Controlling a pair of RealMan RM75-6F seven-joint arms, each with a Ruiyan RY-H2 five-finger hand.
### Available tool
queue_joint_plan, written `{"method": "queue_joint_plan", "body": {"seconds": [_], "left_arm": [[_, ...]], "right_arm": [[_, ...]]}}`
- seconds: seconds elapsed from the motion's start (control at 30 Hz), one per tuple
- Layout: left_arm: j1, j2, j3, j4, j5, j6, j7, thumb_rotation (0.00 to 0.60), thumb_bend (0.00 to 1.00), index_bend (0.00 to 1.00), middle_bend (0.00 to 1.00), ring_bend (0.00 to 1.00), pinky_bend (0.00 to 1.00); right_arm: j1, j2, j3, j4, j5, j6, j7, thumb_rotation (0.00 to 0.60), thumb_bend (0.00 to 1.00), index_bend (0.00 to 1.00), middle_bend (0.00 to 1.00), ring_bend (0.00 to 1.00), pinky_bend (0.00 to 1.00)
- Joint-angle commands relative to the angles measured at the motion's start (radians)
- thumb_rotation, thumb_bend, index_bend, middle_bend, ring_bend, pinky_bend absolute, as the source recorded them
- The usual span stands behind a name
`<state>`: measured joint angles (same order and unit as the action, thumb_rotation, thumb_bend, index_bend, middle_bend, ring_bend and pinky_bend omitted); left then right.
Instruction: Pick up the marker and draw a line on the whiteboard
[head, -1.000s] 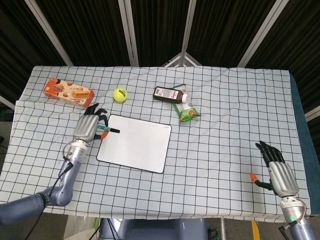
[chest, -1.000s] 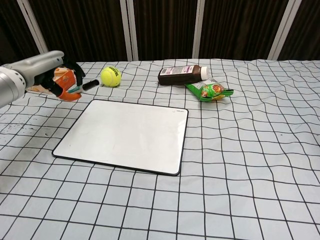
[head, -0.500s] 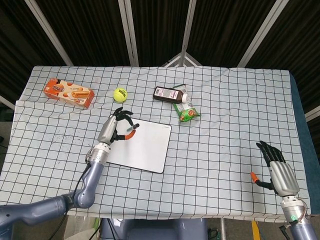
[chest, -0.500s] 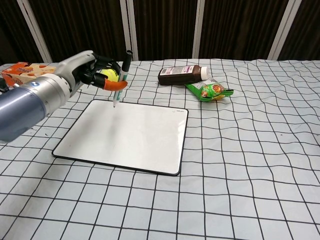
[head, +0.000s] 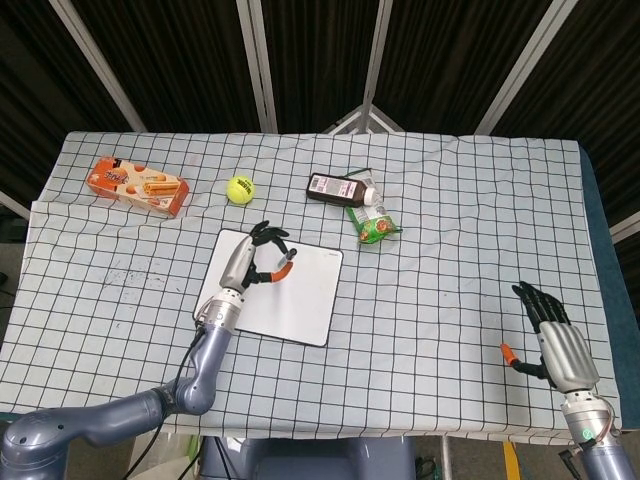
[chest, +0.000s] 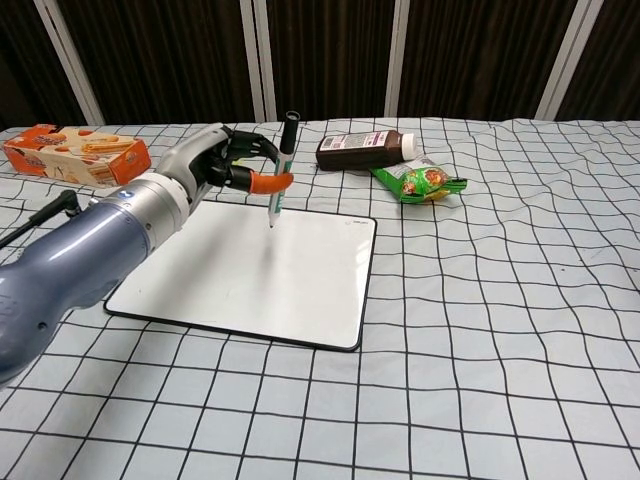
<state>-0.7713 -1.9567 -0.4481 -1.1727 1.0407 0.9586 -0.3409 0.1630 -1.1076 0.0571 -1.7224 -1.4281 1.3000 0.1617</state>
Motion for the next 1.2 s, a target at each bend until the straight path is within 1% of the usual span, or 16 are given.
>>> {"method": "queue_joint_plan", "body": {"seconds": [0.03,0.6,0.9,1.2], "left_arm": [[-0.004,-0.010,0.001,0.010,-0.002,-0.011,-0.010,0.600,0.52,0.73,0.27,0.06,0.11],[-0.014,-0.043,-0.001,0.049,-0.005,-0.028,-0.029,0.600,0.52,0.73,0.27,0.06,0.11],[0.000,-0.035,0.016,0.033,-0.009,-0.042,-0.022,0.600,0.52,0.73,0.27,0.06,0.11],[0.028,-0.016,0.039,-0.015,0.004,-0.029,-0.020,0.600,0.52,0.73,0.27,0.06,0.11]], "right_arm": [[0.000,0.000,0.000,-0.001,0.002,-0.001,0.001,0.600,0.33,0.00,0.00,0.00,0.00],[-0.001,-0.006,0.000,0.008,-0.007,0.011,-0.014,0.600,0.33,0.00,0.00,0.00,0.00],[-0.002,-0.006,-0.001,0.008,-0.009,0.013,-0.017,0.600,0.33,0.00,0.00,0.00,0.00],[-0.004,-0.007,-0.003,0.005,-0.012,0.019,-0.021,0.600,0.33,0.00,0.00,0.00,0.00]]}}
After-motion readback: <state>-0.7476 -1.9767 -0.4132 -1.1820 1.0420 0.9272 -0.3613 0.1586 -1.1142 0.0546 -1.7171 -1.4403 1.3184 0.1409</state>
